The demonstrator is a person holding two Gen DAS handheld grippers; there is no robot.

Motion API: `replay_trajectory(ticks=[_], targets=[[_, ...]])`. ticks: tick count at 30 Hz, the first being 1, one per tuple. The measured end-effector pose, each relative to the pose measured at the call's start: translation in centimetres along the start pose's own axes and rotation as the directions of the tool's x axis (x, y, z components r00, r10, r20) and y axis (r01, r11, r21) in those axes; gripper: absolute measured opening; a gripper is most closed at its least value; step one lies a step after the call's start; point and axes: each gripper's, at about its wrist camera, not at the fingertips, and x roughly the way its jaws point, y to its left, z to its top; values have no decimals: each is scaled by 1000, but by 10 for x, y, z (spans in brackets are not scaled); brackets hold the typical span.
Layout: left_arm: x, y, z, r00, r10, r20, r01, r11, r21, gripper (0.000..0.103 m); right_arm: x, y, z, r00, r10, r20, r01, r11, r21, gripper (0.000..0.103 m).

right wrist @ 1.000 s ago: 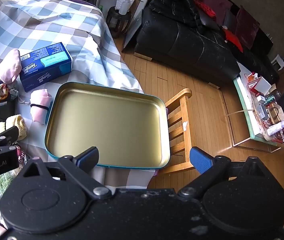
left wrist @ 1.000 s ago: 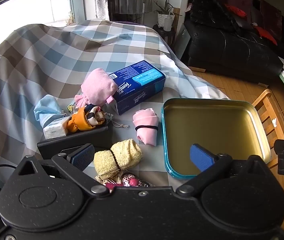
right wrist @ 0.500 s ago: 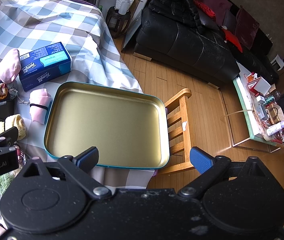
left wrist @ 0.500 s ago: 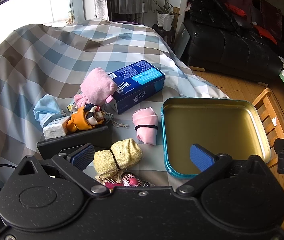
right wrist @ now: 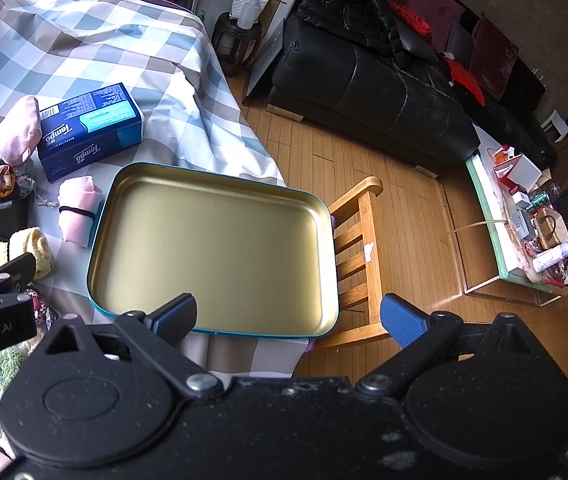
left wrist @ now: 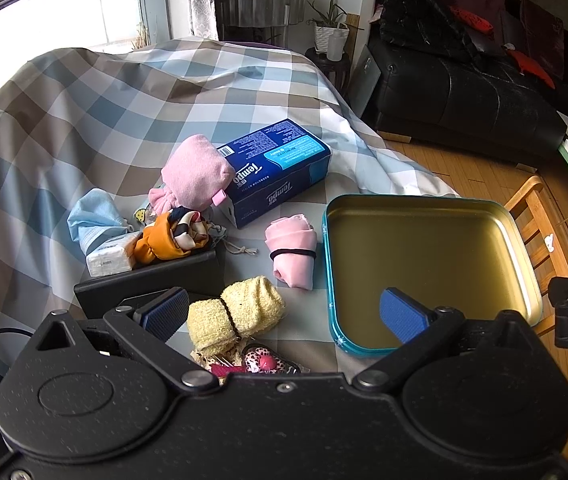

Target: Organize soft objects

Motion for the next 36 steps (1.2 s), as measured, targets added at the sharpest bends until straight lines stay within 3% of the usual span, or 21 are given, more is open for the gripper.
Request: replay_trajectory(ticks=[36], targets=[[-2, -1, 2, 1000, 5, -4, -5, 1000, 2, 99, 2, 1, -3, 1000, -4, -2, 4, 1000, -8, 100]])
